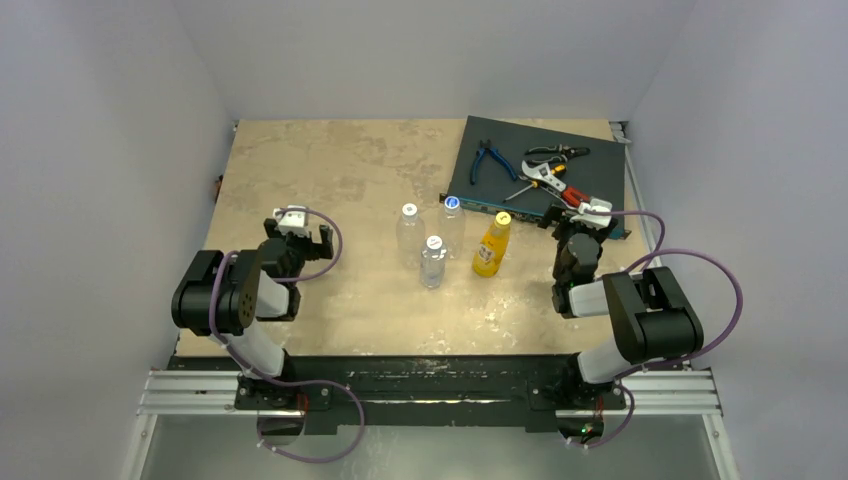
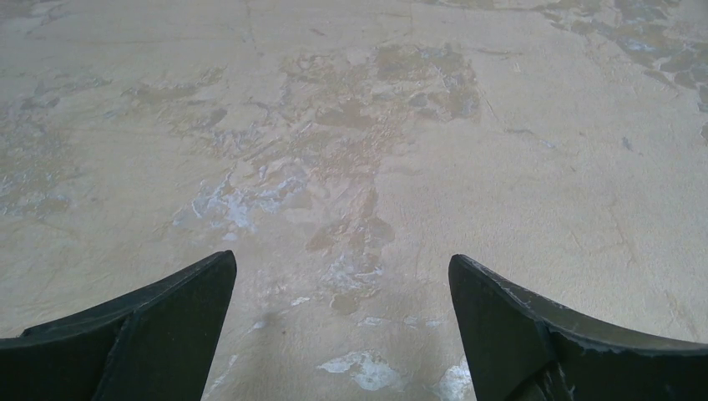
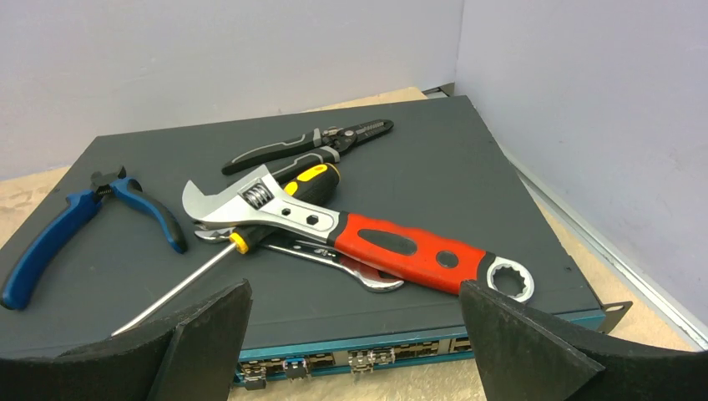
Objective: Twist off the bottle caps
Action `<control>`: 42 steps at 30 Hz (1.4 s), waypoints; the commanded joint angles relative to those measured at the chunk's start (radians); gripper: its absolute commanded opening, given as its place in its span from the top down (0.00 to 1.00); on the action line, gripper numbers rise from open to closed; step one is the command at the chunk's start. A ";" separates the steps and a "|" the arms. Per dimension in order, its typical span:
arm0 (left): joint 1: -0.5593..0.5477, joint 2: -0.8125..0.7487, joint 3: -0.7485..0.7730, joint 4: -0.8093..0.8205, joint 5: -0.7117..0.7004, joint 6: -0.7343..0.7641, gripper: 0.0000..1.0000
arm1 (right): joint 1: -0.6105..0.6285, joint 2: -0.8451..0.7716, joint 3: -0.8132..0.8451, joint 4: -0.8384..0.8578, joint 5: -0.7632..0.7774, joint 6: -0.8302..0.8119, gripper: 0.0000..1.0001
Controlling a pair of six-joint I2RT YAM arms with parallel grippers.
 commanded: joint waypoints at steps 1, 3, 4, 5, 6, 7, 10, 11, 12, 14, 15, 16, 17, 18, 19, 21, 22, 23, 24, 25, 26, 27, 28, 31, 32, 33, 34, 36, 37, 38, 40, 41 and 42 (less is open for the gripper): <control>-0.003 -0.017 0.018 0.036 -0.010 0.010 0.00 | 0.001 0.000 -0.008 0.052 0.001 -0.012 0.01; -0.003 -0.017 0.018 0.035 -0.009 0.010 0.00 | 0.002 0.000 -0.008 0.052 0.000 -0.011 0.01; -0.002 -0.016 0.019 0.033 -0.005 0.010 0.00 | 0.002 0.000 -0.008 0.051 0.001 -0.011 0.01; -0.003 -0.015 0.021 0.030 0.000 0.010 0.00 | 0.001 0.000 -0.008 0.052 0.000 -0.011 0.01; -0.003 -0.016 0.022 0.032 0.002 0.010 0.00 | 0.002 0.000 -0.008 0.052 0.001 -0.011 0.01; -0.004 -0.024 0.018 0.039 0.007 0.010 0.00 | 0.001 0.000 -0.008 0.053 0.001 -0.011 0.01; 0.018 -0.131 0.174 -0.283 -0.002 -0.014 0.00 | 0.001 0.000 -0.008 0.052 -0.001 -0.011 0.01; 0.019 -0.160 0.261 -0.460 -0.021 -0.010 0.00 | 0.001 0.000 -0.008 0.052 -0.002 -0.011 0.01; 0.019 -0.175 0.359 -0.606 -0.030 0.004 0.00 | 0.001 0.000 -0.008 0.051 -0.001 -0.010 0.01; 0.020 -0.176 0.537 -0.885 -0.029 0.010 0.00 | 0.002 0.000 -0.007 0.049 0.002 -0.008 0.01; 0.021 -0.171 0.607 -0.994 -0.022 0.010 0.00 | 0.001 -0.002 -0.006 0.043 0.019 -0.001 0.01; 0.023 -0.166 0.665 -1.095 0.002 0.024 0.00 | 0.001 -0.008 -0.008 0.037 0.028 0.014 0.01; 0.029 -0.163 0.713 -1.195 0.048 0.038 0.00 | 0.001 -0.015 -0.014 0.041 0.035 0.020 0.01; 0.033 -0.164 0.746 -1.261 0.096 0.038 0.00 | 0.001 -0.019 -0.030 0.073 0.042 0.010 0.01; 0.035 -0.170 0.774 -1.321 0.146 0.037 0.00 | 0.002 -0.022 -0.060 0.127 0.053 -0.004 0.01; 0.038 -0.186 0.819 -1.409 0.246 0.025 0.00 | 0.001 -0.039 -0.129 0.250 0.026 -0.015 0.01; 0.039 -0.194 0.843 -1.454 0.301 0.023 0.00 | 0.001 -0.051 -0.151 0.282 0.006 -0.015 0.01; 0.038 -0.202 0.865 -1.491 0.350 0.022 0.00 | 0.002 -0.074 -0.157 0.282 0.058 -0.015 0.01; 0.038 -0.209 0.886 -1.524 0.392 0.019 0.00 | 0.009 -0.127 -0.136 0.195 0.156 0.018 0.01; 0.038 -0.217 0.903 -1.549 0.424 -0.008 0.00 | 0.008 -0.211 -0.082 -0.012 0.203 0.084 0.01; 0.038 -0.223 0.924 -1.570 0.446 -0.019 0.00 | 0.005 -0.278 0.044 -0.338 0.235 0.147 0.01; 0.038 -0.231 0.936 -1.584 0.468 -0.024 0.00 | 0.004 -0.315 0.148 -0.510 0.239 0.150 0.01; 0.038 -0.240 0.945 -1.591 0.484 -0.026 0.00 | 0.003 -0.324 0.234 -0.647 0.212 0.120 0.01; 0.038 -0.261 0.980 -1.614 0.496 -0.026 0.00 | 0.002 -0.349 0.436 -0.952 0.178 0.192 0.01; 0.038 -0.262 1.001 -1.636 0.489 -0.025 0.00 | 0.001 -0.371 0.458 -0.992 0.184 0.267 0.01; 0.038 -0.257 1.030 -1.666 0.481 -0.025 0.00 | -0.002 -0.403 0.467 -1.030 0.197 0.372 0.01; 0.037 -0.249 1.057 -1.703 0.465 -0.022 0.00 | -0.007 -0.435 0.479 -1.097 0.234 0.527 0.01; 0.037 -0.231 1.125 -1.788 0.410 -0.012 0.00 | -0.048 -0.503 0.486 -1.119 0.102 0.601 0.01; 0.037 -0.222 1.155 -1.821 0.388 -0.011 0.00 | -0.054 -0.529 0.485 -1.095 0.035 0.586 0.01; 0.037 -0.214 1.182 -1.848 0.376 -0.009 0.00 | -0.055 -0.543 0.495 -1.083 -0.019 0.562 0.01; 0.038 -0.203 1.215 -1.895 0.368 -0.005 0.00 | -0.048 -0.521 0.575 -1.146 -0.103 0.495 0.01; 0.037 -0.203 1.224 -1.911 0.370 -0.001 0.00 | -0.035 -0.485 0.652 -1.238 -0.140 0.490 0.01; 0.038 -0.204 1.230 -1.924 0.369 0.001 0.00 | -0.016 -0.442 0.729 -1.326 -0.171 0.478 0.01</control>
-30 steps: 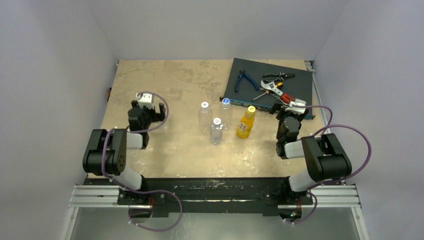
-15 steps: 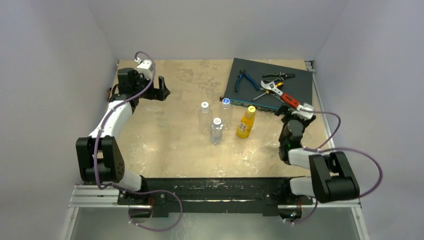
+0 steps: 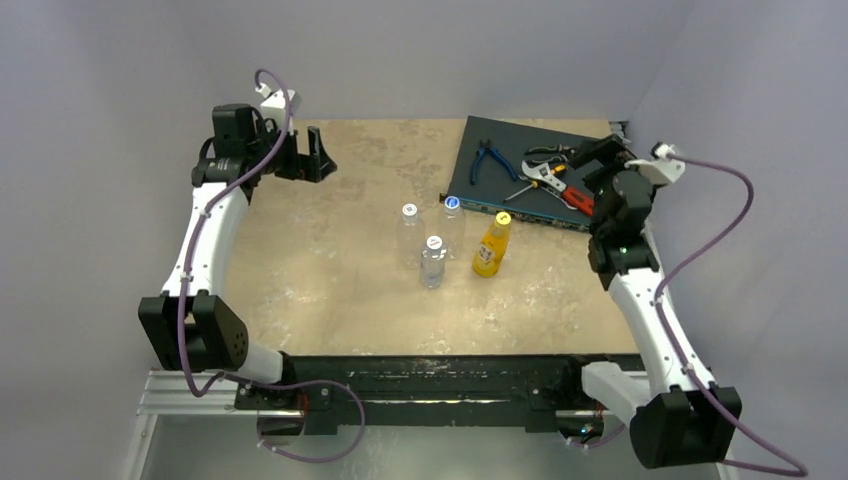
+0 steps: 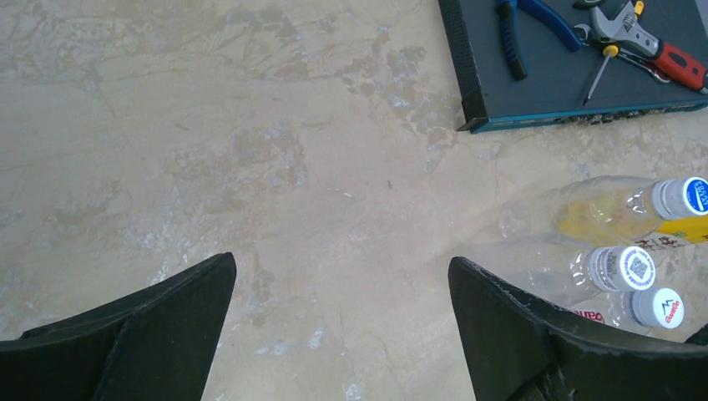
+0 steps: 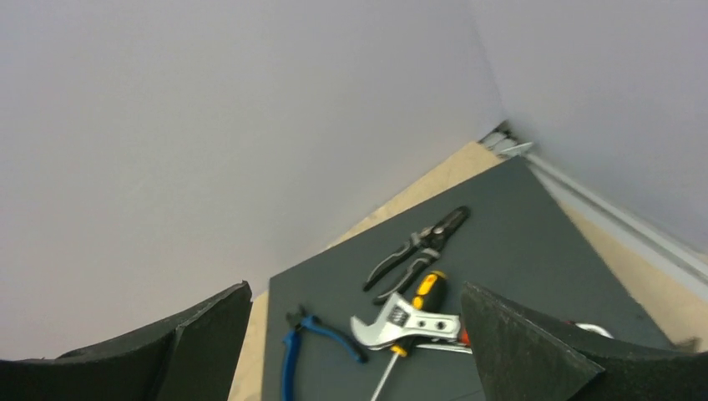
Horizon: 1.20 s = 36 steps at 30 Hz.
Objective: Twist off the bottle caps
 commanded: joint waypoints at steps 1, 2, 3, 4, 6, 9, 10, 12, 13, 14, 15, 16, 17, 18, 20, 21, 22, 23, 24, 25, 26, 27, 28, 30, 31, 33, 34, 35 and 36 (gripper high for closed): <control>0.004 0.010 0.065 -0.141 -0.023 0.007 0.00 | 0.069 0.141 0.292 -0.377 -0.223 0.007 0.01; 0.004 0.007 0.067 -0.148 -0.017 0.008 0.00 | 0.102 0.182 0.358 -0.441 -0.231 -0.010 0.01; 0.004 0.004 0.068 -0.154 -0.017 0.006 0.00 | 0.141 0.217 0.416 -0.503 -0.228 -0.017 0.01; 0.004 0.000 0.065 -0.153 -0.025 0.001 0.00 | 0.169 0.252 0.473 -0.568 -0.234 -0.017 0.01; 0.005 0.000 0.069 -0.168 -0.037 -0.005 0.00 | 0.237 0.299 0.572 -0.660 -0.212 -0.025 0.01; 0.005 0.000 0.078 -0.203 -0.058 0.000 0.00 | 0.353 0.312 0.645 -0.689 -0.146 -0.040 0.01; 0.005 0.000 0.081 -0.223 -0.068 0.003 0.00 | 0.391 0.322 0.677 -0.708 -0.129 -0.047 0.01; 0.005 -0.003 0.095 -0.244 -0.104 0.007 0.00 | 0.465 0.352 0.742 -0.746 -0.116 -0.057 0.01; 0.006 -0.009 0.095 -0.244 -0.124 0.003 0.00 | 0.500 0.365 0.762 -0.749 -0.113 -0.063 0.01; 0.005 -0.017 0.094 -0.245 -0.140 0.000 0.00 | 0.540 0.374 0.776 -0.743 -0.114 -0.071 0.01; 0.006 -0.026 0.092 -0.245 -0.148 0.000 0.00 | 0.573 0.388 0.788 -0.740 -0.122 -0.075 0.01; 0.005 -0.035 0.089 -0.249 -0.154 0.001 0.00 | 0.605 0.405 0.801 -0.743 -0.135 -0.075 0.01; 0.005 -0.044 0.085 -0.252 -0.162 0.002 0.00 | 0.638 0.426 0.816 -0.747 -0.146 -0.076 0.01; 0.005 -0.049 0.082 -0.257 -0.178 0.000 0.00 | 0.672 0.448 0.826 -0.750 -0.148 -0.079 0.01; 0.005 -0.050 0.085 -0.277 -0.212 0.004 0.00 | 0.764 0.498 0.844 -0.756 -0.124 -0.084 0.01; 0.006 -0.047 0.088 -0.287 -0.231 0.006 0.00 | 0.796 0.527 0.855 -0.766 -0.110 -0.084 0.01; 0.005 -0.040 0.091 -0.303 -0.249 0.008 0.00 | 0.825 0.556 0.867 -0.779 -0.090 -0.084 0.01; 0.005 -0.037 0.097 -0.319 -0.257 0.012 0.00 | 0.848 0.579 0.877 -0.786 -0.071 -0.082 0.01; 0.005 -0.034 0.104 -0.332 -0.257 0.012 0.00 | 0.867 0.603 0.880 -0.788 -0.058 -0.081 0.02; 0.005 -0.034 0.107 -0.342 -0.255 0.034 0.00 | 0.883 0.616 0.881 -0.789 -0.043 -0.081 0.04; 0.005 -0.035 0.110 -0.350 -0.254 0.043 0.00 | 0.896 0.625 0.881 -0.789 -0.025 -0.080 0.06; 0.005 -0.034 0.115 -0.358 -0.252 0.047 0.00 | 0.907 0.639 0.882 -0.794 -0.009 -0.079 0.07; 0.005 -0.032 0.121 -0.368 -0.248 0.051 0.00 | 0.911 0.648 0.880 -0.800 0.002 -0.075 0.07; 0.005 -0.025 0.138 -0.391 -0.246 0.059 0.00 | 0.916 0.658 0.862 -0.799 0.016 -0.070 0.11; 0.006 -0.019 0.147 -0.405 -0.244 0.066 0.00 | 0.918 0.659 0.848 -0.793 0.025 -0.067 0.11; 0.005 -0.013 0.162 -0.428 -0.230 0.089 0.00 | 0.920 0.661 0.826 -0.782 0.046 -0.064 0.13; 0.006 -0.016 0.163 -0.432 -0.225 0.096 0.00 | 0.921 0.664 0.817 -0.778 0.061 -0.063 0.13; 0.005 -0.023 0.161 -0.432 -0.219 0.100 0.00 | 0.922 0.667 0.810 -0.774 0.070 -0.064 0.13; 0.005 -0.030 0.159 -0.431 -0.213 0.104 0.00 | 0.923 0.672 0.806 -0.771 0.075 -0.066 0.13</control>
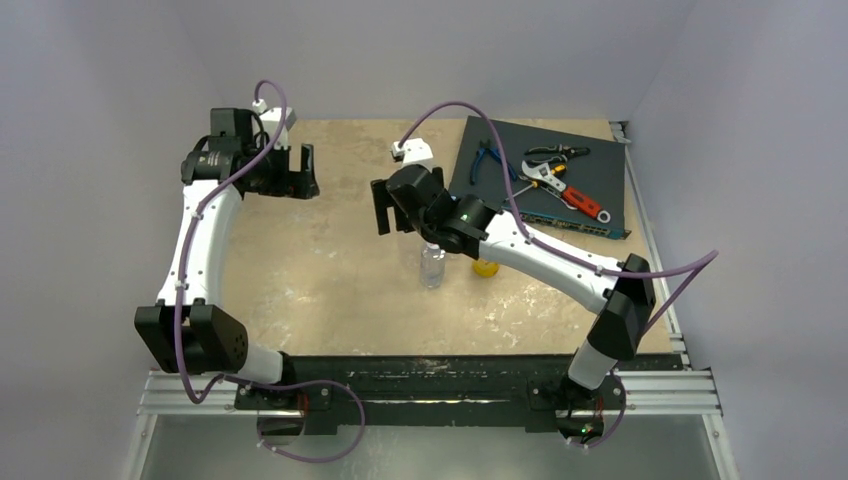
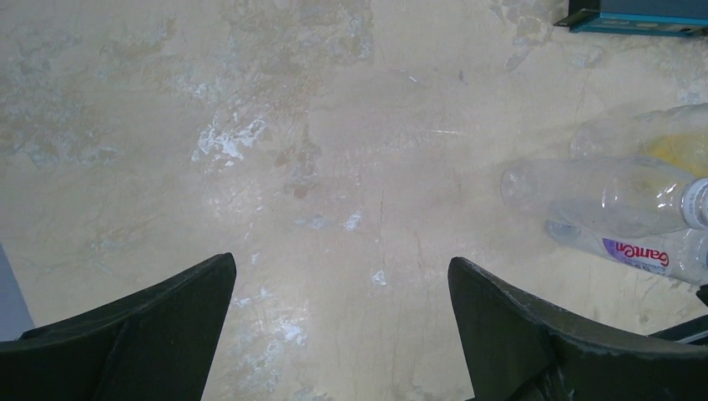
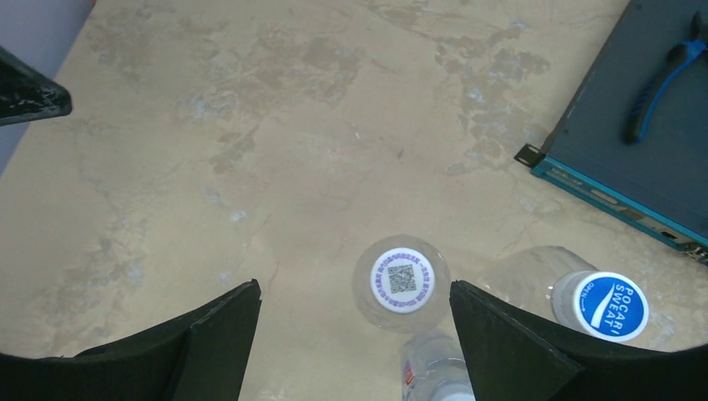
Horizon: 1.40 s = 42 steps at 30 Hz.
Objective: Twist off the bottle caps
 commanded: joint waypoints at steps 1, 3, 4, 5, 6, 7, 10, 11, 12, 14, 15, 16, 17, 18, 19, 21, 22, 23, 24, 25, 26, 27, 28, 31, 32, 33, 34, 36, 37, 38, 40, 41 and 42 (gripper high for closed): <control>0.005 -0.025 0.037 -0.034 0.025 0.048 0.00 | 0.001 -0.020 -0.018 0.022 0.087 -0.001 0.13; 0.005 -0.034 0.037 -0.036 0.037 0.054 0.00 | 0.001 -0.009 -0.020 0.031 0.089 -0.005 0.13; 0.006 -0.037 0.037 -0.037 0.044 0.059 0.00 | 0.001 -0.003 -0.020 0.037 0.090 -0.007 0.13; 0.005 -0.039 0.037 -0.038 0.050 0.061 0.00 | 0.001 0.005 -0.019 0.042 0.093 -0.013 0.13; 0.005 -0.040 0.038 -0.041 0.058 0.063 0.00 | 0.001 0.014 -0.016 0.043 0.101 -0.013 0.13; 0.006 -0.041 0.040 -0.046 0.065 0.067 0.00 | 0.001 0.025 -0.015 0.041 0.106 -0.011 0.13; 0.006 -0.038 0.049 -0.059 0.095 0.081 0.00 | 0.001 0.048 -0.016 0.050 0.101 -0.016 0.13; 0.005 -0.038 0.051 -0.063 0.109 0.089 0.00 | 0.001 0.053 -0.022 0.065 0.101 -0.026 0.13; 0.005 -0.036 0.051 -0.067 0.130 0.098 0.00 | 0.001 0.057 -0.028 0.080 0.101 -0.032 0.13; 0.005 -0.029 0.048 -0.081 0.172 0.125 0.00 | 0.000 0.063 -0.045 0.114 0.104 -0.039 0.16; 0.005 -0.026 0.044 -0.084 0.186 0.133 0.00 | 0.000 0.067 -0.050 0.126 0.109 -0.038 0.18; 0.005 -0.024 0.041 -0.085 0.197 0.135 0.00 | 0.000 0.071 -0.050 0.134 0.119 -0.039 0.20; 0.005 -0.020 0.041 -0.086 0.204 0.138 0.00 | 0.000 0.073 -0.049 0.140 0.124 -0.039 0.26; 0.005 -0.019 0.044 -0.086 0.207 0.138 0.00 | 0.000 0.073 -0.049 0.146 0.132 -0.042 0.29; 0.005 -0.020 0.045 -0.084 0.209 0.136 0.00 | 0.000 0.071 -0.051 0.155 0.137 -0.046 0.32; 0.005 -0.022 0.047 -0.080 0.211 0.140 0.00 | 0.000 0.068 -0.053 0.167 0.144 -0.053 0.36; 0.005 -0.021 0.047 -0.080 0.210 0.141 0.00 | 0.000 0.070 -0.052 0.172 0.148 -0.057 0.39; 0.005 -0.020 0.046 -0.079 0.211 0.143 0.00 | -0.001 0.071 -0.052 0.174 0.151 -0.059 0.42; 0.005 -0.019 0.041 -0.077 0.212 0.143 0.00 | -0.002 0.073 -0.052 0.178 0.153 -0.062 0.47; 0.004 -0.018 0.035 -0.074 0.216 0.144 0.00 | -0.002 0.074 -0.055 0.183 0.154 -0.064 0.54; 0.004 -0.017 0.027 -0.071 0.224 0.145 0.00 | -0.002 0.076 -0.055 0.186 0.157 -0.067 0.60; 0.004 -0.016 0.018 -0.066 0.234 0.146 0.00 | -0.003 0.077 -0.057 0.187 0.160 -0.069 0.66; 0.004 -0.016 0.004 -0.063 0.252 0.151 0.00 | -0.003 0.075 -0.060 0.192 0.163 -0.070 0.70; 0.004 -0.042 -0.056 -0.028 0.322 0.148 0.00 | -0.003 0.056 -0.085 0.220 0.162 -0.078 0.79; 0.004 -0.055 -0.082 -0.021 0.358 0.162 0.00 | -0.003 0.047 -0.091 0.230 0.159 -0.082 0.82; 0.003 -0.067 -0.103 -0.018 0.397 0.181 0.00 | -0.003 0.040 -0.093 0.234 0.154 -0.085 0.83; 0.002 -0.075 -0.118 -0.016 0.429 0.196 0.00 | -0.003 0.032 -0.091 0.233 0.145 -0.088 0.84; 0.002 -0.085 -0.128 -0.037 0.481 0.237 0.00 | -0.002 0.012 -0.081 0.233 0.117 -0.091 0.86; 0.002 -0.087 -0.125 -0.060 0.507 0.268 0.00 | -0.002 0.001 -0.072 0.231 0.093 -0.092 0.86; 0.002 -0.089 -0.117 -0.085 0.544 0.302 0.00 | -0.003 -0.011 -0.053 0.229 0.059 -0.094 0.86; 0.002 -0.097 -0.099 -0.124 0.586 0.357 0.00 | -0.002 -0.024 -0.015 0.224 0.004 -0.111 0.86; 0.002 -0.104 -0.094 -0.128 0.601 0.368 0.00 | -0.002 -0.027 0.007 0.219 -0.030 -0.113 0.86; 0.002 -0.114 -0.088 -0.127 0.610 0.372 0.00 | -0.002 -0.031 0.026 0.211 -0.055 -0.112 0.87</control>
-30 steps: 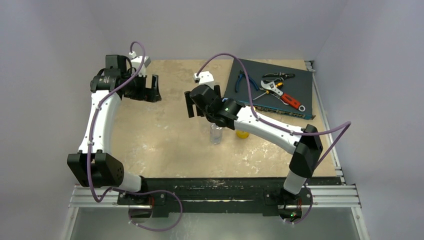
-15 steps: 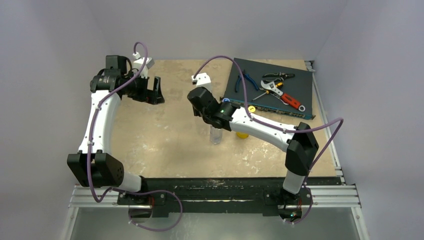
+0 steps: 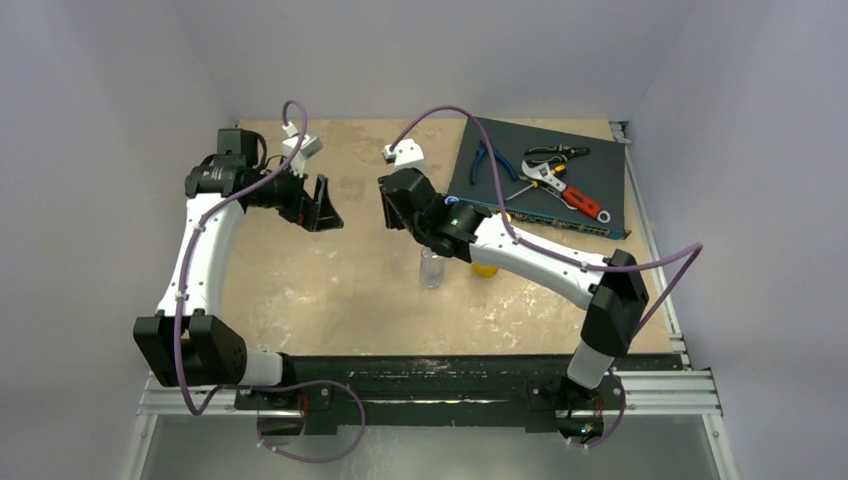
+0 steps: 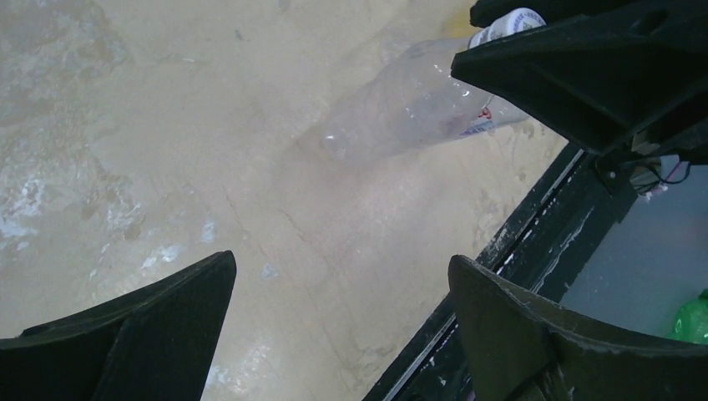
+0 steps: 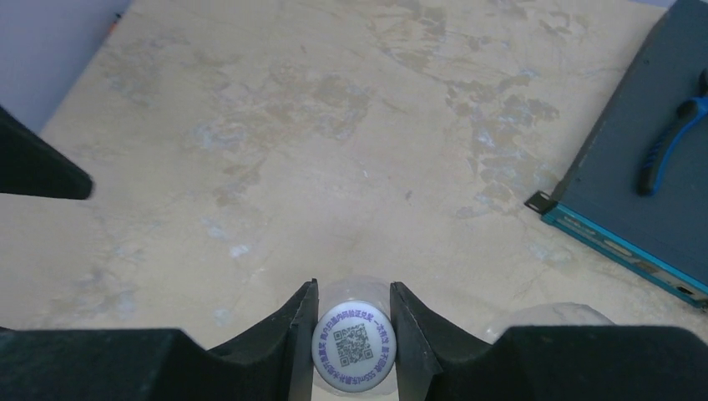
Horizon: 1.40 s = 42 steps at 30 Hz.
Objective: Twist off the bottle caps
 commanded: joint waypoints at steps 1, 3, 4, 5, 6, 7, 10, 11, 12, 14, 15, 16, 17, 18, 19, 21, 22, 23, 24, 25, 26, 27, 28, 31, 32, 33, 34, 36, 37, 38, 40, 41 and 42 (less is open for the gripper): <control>0.000 -0.070 0.041 -0.031 0.144 0.113 0.00 | -0.001 -0.080 0.120 0.012 -0.145 -0.020 0.86; -0.019 -0.100 0.054 -0.023 0.123 0.134 0.00 | -0.002 -0.091 0.146 0.001 -0.206 -0.004 0.86; -0.033 -0.120 0.059 -0.012 0.098 0.152 0.00 | -0.001 -0.096 0.154 -0.004 -0.222 0.010 0.86; -0.058 -0.139 0.058 0.002 0.071 0.171 0.00 | -0.001 -0.101 0.160 -0.007 -0.245 0.022 0.86; -0.078 -0.162 0.053 0.015 0.055 0.188 0.00 | -0.001 -0.105 0.164 -0.005 -0.264 0.032 0.86; -0.090 -0.180 0.046 0.026 0.050 0.207 0.00 | -0.001 -0.109 0.169 -0.006 -0.280 0.042 0.86; -0.120 -0.237 0.011 0.066 0.056 0.238 0.00 | -0.001 -0.115 0.192 -0.015 -0.316 0.060 0.86; -0.126 -0.253 0.001 0.077 0.062 0.245 0.00 | -0.001 -0.117 0.200 -0.018 -0.323 0.065 0.86; -0.131 -0.264 -0.009 0.090 0.069 0.247 0.00 | -0.001 -0.118 0.207 -0.022 -0.331 0.073 0.86; -0.137 -0.283 -0.018 0.100 0.087 0.255 0.00 | 0.000 -0.122 0.220 -0.027 -0.343 0.084 0.86; -0.139 -0.288 -0.021 0.098 0.099 0.264 0.00 | 0.001 -0.125 0.222 -0.025 -0.350 0.090 0.87; -0.140 -0.293 -0.024 0.094 0.111 0.276 0.00 | 0.001 -0.127 0.225 -0.022 -0.366 0.097 0.87; -0.142 -0.296 -0.025 0.096 0.119 0.285 0.00 | 0.001 -0.129 0.229 -0.019 -0.381 0.103 0.87; -0.142 -0.301 -0.028 0.105 0.123 0.287 0.00 | 0.001 -0.128 0.232 -0.018 -0.397 0.110 0.87; -0.142 -0.304 -0.029 0.111 0.126 0.287 0.00 | 0.003 -0.128 0.241 -0.020 -0.400 0.116 0.88; -0.144 -0.304 -0.028 0.099 0.138 0.303 0.00 | 0.010 -0.136 0.240 -0.018 -0.374 0.128 0.91; -0.146 -0.299 -0.029 0.085 0.141 0.307 0.00 | 0.015 -0.148 0.229 -0.004 -0.357 0.136 0.92; -0.147 -0.295 -0.036 0.071 0.141 0.308 0.00 | 0.018 -0.166 0.206 0.030 -0.346 0.141 0.92; -0.147 -0.290 -0.040 0.044 0.144 0.314 0.00 | 0.020 -0.188 0.178 0.067 -0.340 0.149 0.91; -0.147 -0.289 -0.049 0.015 0.147 0.332 0.00 | 0.021 -0.205 0.157 0.098 -0.338 0.158 0.91; -0.147 -0.291 -0.061 -0.005 0.149 0.352 0.00 | 0.022 -0.218 0.143 0.124 -0.338 0.164 0.90; -0.147 -0.300 -0.077 -0.012 0.147 0.365 0.00 | 0.022 -0.227 0.137 0.142 -0.341 0.168 0.90; -0.147 -0.316 -0.097 -0.003 0.144 0.368 0.00 | 0.022 -0.229 0.137 0.152 -0.348 0.172 0.90; -0.147 -0.369 -0.150 0.068 0.123 0.348 0.01 | 0.024 -0.218 0.157 0.155 -0.387 0.184 0.89; -0.147 -0.378 -0.155 0.092 0.117 0.334 0.03 | 0.024 -0.212 0.161 0.154 -0.397 0.191 0.89; -0.148 -0.380 -0.151 0.102 0.118 0.331 0.06 | 0.024 -0.209 0.164 0.156 -0.404 0.198 0.89; -0.147 -0.373 -0.142 0.100 0.122 0.330 0.12 | 0.024 -0.206 0.162 0.160 -0.410 0.204 0.89; -0.147 -0.352 -0.118 0.099 0.135 0.320 0.28 | 0.027 -0.198 0.163 0.163 -0.415 0.209 0.89; -0.148 -0.340 -0.106 0.100 0.139 0.315 0.37 | 0.029 -0.196 0.165 0.162 -0.415 0.209 0.89; -0.147 -0.331 -0.094 0.100 0.142 0.308 0.44 | 0.032 -0.192 0.168 0.159 -0.413 0.207 0.89; -0.147 -0.323 -0.080 0.104 0.148 0.287 0.47 | 0.034 -0.188 0.173 0.149 -0.405 0.205 0.89; -0.147 -0.325 -0.082 0.110 0.154 0.278 0.48 | 0.036 -0.187 0.176 0.145 -0.397 0.203 0.89; -0.147 -0.330 -0.086 0.116 0.161 0.272 0.52 | 0.036 -0.185 0.179 0.144 -0.390 0.203 0.87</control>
